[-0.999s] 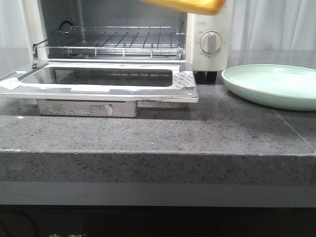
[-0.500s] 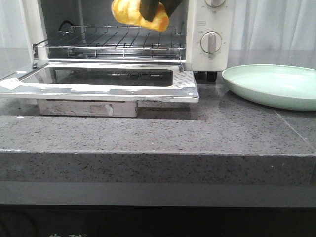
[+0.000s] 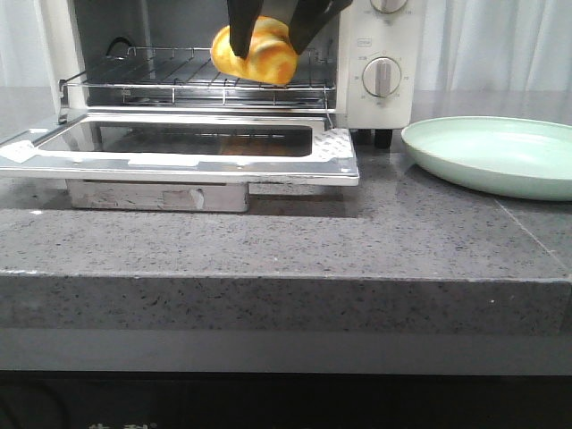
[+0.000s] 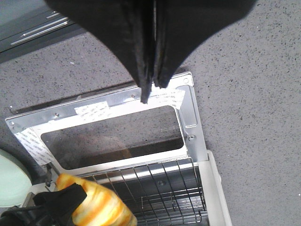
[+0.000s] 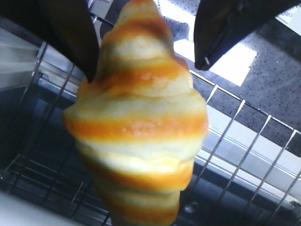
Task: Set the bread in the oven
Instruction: 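Lower the croissant onto the oven rack and open the right gripper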
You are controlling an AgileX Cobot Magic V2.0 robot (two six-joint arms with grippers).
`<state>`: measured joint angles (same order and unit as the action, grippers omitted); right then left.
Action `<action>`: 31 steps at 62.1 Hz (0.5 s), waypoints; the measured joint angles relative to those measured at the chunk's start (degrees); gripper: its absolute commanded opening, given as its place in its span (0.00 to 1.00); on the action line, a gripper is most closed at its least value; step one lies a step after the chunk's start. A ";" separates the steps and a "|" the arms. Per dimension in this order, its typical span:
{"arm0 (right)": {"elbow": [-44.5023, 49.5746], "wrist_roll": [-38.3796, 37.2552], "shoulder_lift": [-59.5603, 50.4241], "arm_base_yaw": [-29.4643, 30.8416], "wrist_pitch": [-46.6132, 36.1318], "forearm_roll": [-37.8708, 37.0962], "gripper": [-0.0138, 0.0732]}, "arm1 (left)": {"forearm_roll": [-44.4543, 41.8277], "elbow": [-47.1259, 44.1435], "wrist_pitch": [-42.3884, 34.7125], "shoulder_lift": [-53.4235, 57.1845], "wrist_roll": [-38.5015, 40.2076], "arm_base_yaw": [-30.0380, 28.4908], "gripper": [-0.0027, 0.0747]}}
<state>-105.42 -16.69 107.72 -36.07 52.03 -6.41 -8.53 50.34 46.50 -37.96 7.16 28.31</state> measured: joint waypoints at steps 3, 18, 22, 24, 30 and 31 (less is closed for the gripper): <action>0.00 -0.27 0.00 0.00 0.29 0.00 0.72 | 0.00 0.00 -0.09 0.00 0.00 0.00 0.01; 0.00 -0.69 -3.24 0.00 5.04 -0.03 0.72 | 0.00 0.00 -0.09 0.00 0.00 0.00 0.01; 0.35 0.27 -5.39 0.00 7.40 -0.03 0.72 | 0.00 0.00 -0.09 0.00 0.00 0.00 0.01; 0.87 0.95 -6.53 0.00 8.10 -0.03 0.72 | 0.00 0.00 -0.09 0.00 0.00 0.00 0.01; 4.62 2.03 -11.18 0.00 9.24 -0.03 0.72 | 0.00 0.00 -0.09 0.00 0.00 0.00 0.01; 5.35 2.16 -11.87 0.14 9.24 -0.03 0.72 | 0.00 0.00 -0.09 0.00 0.00 0.00 0.01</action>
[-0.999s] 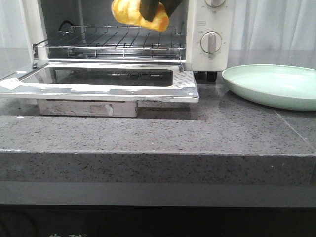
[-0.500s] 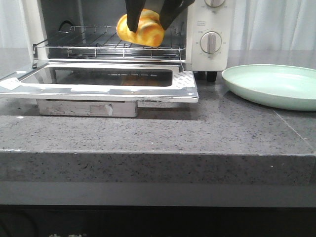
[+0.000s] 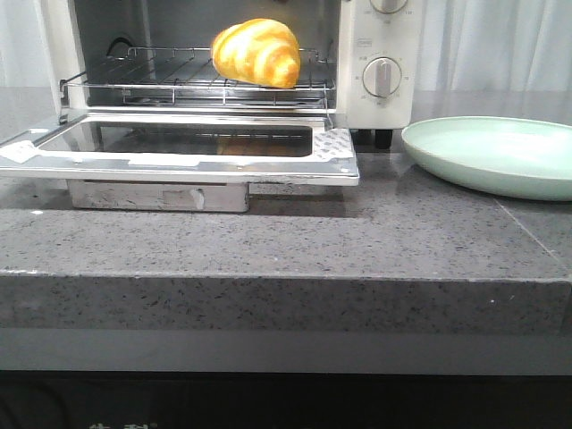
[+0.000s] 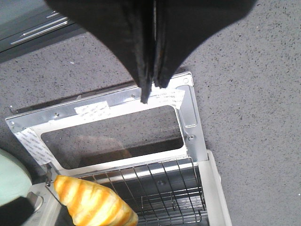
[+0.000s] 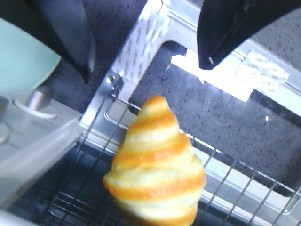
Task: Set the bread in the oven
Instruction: 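Lower the croissant onto the oven rack and open the right gripper, then withdraw the right gripper out of the oven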
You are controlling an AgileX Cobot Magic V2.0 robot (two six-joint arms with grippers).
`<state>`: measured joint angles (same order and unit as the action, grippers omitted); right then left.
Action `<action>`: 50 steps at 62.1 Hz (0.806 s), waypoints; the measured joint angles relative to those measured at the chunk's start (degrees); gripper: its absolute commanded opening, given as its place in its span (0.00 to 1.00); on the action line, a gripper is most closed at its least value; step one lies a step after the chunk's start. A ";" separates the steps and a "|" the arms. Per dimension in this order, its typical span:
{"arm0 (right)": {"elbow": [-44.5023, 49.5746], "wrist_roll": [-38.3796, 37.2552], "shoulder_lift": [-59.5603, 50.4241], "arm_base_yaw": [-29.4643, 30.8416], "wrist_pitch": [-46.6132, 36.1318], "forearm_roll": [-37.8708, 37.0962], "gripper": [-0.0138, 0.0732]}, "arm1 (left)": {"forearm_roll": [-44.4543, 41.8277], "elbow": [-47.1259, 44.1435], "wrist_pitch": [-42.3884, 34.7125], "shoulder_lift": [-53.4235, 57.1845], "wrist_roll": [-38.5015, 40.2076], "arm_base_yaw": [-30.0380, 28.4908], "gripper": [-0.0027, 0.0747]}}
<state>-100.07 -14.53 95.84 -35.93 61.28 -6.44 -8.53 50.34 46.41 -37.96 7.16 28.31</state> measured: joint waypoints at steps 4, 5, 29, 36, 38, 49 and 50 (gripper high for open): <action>3.80 0.38 -3.43 0.63 -0.38 0.00 0.72 | 0.00 0.00 0.00 0.00 0.00 0.00 0.01; 4.74 0.38 -4.61 0.88 -0.61 0.00 0.72 | 0.00 0.00 0.00 0.00 0.00 0.00 0.01; 31.36 0.48 -30.83 10.61 -6.68 -0.23 0.72 | 0.00 0.00 2.85 0.00 0.00 0.00 0.01; 37.64 0.61 -38.88 12.70 -8.06 -1.12 0.72 | 0.00 0.00 3.25 0.00 0.00 0.00 0.01; 39.13 0.61 -41.21 13.14 -8.23 -1.47 0.72 | 0.00 0.00 3.25 0.00 0.00 0.00 0.01; 47.30 0.85 -51.42 13.64 -8.75 -2.29 0.72 | 0.00 0.00 3.25 0.00 0.00 0.00 0.01; 48.10 0.85 -52.17 13.64 -8.87 -2.29 0.72 | 0.00 0.00 3.25 0.00 0.00 0.00 0.01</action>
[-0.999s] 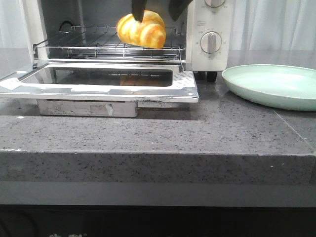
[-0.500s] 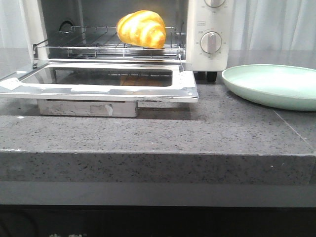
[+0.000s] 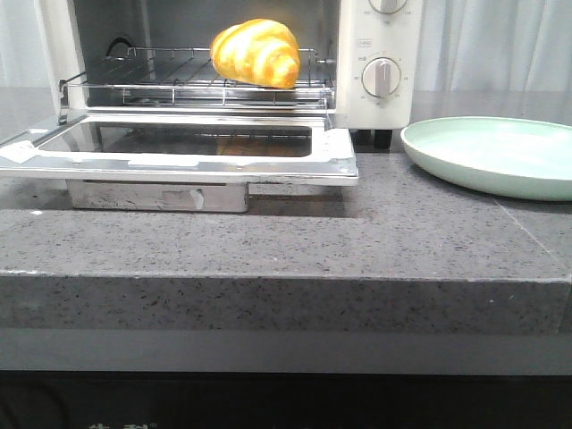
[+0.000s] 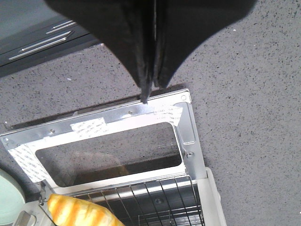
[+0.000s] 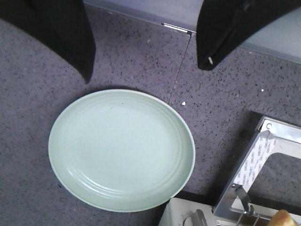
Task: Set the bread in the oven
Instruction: 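Withdraw the right gripper out of the oven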
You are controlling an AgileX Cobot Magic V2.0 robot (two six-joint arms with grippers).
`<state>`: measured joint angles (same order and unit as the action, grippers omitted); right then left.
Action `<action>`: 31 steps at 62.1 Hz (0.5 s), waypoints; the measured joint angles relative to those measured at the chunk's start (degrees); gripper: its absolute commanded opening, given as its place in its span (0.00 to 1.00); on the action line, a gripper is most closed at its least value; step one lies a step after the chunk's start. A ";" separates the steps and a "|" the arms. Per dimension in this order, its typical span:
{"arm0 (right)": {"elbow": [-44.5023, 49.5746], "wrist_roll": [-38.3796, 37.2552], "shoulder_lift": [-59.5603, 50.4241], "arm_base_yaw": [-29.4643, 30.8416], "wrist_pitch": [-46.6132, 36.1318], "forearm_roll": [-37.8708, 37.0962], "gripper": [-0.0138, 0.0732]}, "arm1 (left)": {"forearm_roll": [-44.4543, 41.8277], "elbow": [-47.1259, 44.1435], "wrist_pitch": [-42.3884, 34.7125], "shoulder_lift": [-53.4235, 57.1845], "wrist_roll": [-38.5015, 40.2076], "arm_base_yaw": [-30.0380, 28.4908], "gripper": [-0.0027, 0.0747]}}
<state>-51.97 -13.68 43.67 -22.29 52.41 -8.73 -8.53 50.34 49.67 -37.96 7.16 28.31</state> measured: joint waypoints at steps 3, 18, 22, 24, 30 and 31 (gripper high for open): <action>1.60 0.00 -2.44 0.00 0.01 0.00 0.72 | 0.00 0.00 0.00 0.00 0.04 0.00 0.01; 4.78 0.11 -9.99 0.00 1.49 -0.17 0.72 | 0.00 0.00 0.13 0.00 0.04 0.00 0.01; 4.78 0.11 -10.38 0.00 2.34 -0.17 0.69 | 0.00 0.00 0.13 0.00 0.04 0.00 0.01; 4.78 0.11 -10.49 0.00 2.63 -0.17 0.66 | 0.00 0.00 0.13 0.00 0.04 0.00 0.01; 4.78 0.11 -10.49 0.00 3.07 -0.28 0.50 | 0.00 0.00 0.13 0.00 0.04 0.00 0.01; 4.78 0.11 -10.49 0.00 3.07 -0.27 0.46 | 0.00 0.00 0.13 0.00 0.04 0.00 0.01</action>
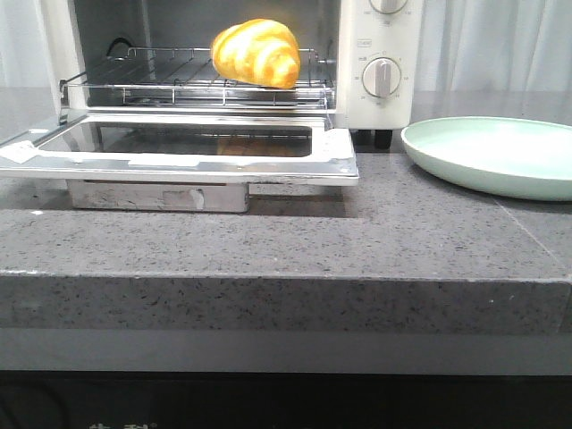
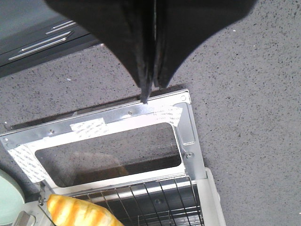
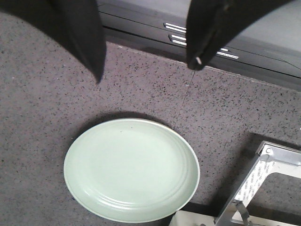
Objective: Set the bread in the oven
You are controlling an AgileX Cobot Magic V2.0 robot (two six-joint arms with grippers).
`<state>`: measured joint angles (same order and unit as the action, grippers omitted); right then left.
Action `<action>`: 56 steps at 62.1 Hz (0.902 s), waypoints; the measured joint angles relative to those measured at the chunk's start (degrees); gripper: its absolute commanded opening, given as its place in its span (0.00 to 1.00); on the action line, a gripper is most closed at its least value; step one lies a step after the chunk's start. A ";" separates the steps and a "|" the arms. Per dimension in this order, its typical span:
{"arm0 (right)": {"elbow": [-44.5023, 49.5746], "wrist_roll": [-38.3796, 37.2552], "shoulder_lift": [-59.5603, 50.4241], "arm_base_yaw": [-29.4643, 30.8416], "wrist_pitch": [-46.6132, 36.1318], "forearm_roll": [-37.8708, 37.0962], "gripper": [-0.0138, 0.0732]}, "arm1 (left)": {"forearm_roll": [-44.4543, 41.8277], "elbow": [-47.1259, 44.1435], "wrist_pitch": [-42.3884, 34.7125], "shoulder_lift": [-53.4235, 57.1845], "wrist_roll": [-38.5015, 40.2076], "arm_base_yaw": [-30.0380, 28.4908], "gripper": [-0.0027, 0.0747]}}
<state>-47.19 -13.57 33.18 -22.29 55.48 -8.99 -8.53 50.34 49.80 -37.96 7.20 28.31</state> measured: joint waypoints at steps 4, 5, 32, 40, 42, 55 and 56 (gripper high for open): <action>0.00 0.00 0.00 0.00 0.10 0.00 0.33 | 0.00 0.00 0.00 0.00 0.00 0.00 0.01; 0.00 0.00 0.00 0.00 0.10 0.00 0.31 | 0.00 0.00 0.00 0.00 0.00 0.00 0.01; 0.00 0.00 0.00 0.00 1.58 0.00 0.08 | 0.00 0.00 0.04 0.00 0.00 0.00 0.01; 0.00 0.00 0.00 0.00 1.85 0.00 0.08 | 0.00 0.00 0.04 0.00 0.09 0.00 0.01; 0.00 0.00 0.00 0.00 1.85 0.00 0.08 | 0.00 0.00 0.04 0.00 0.09 0.00 0.01; 0.00 0.00 0.00 0.00 1.93 0.00 0.08 | 0.00 -0.12 0.13 0.13 0.09 0.00 0.01; 0.00 0.00 0.00 0.00 1.93 0.00 0.08 | 0.00 -0.37 0.13 0.22 0.09 0.00 0.01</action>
<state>-47.19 -13.57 33.18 -22.29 57.41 -8.99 -8.53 49.97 49.93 -37.74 7.29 28.31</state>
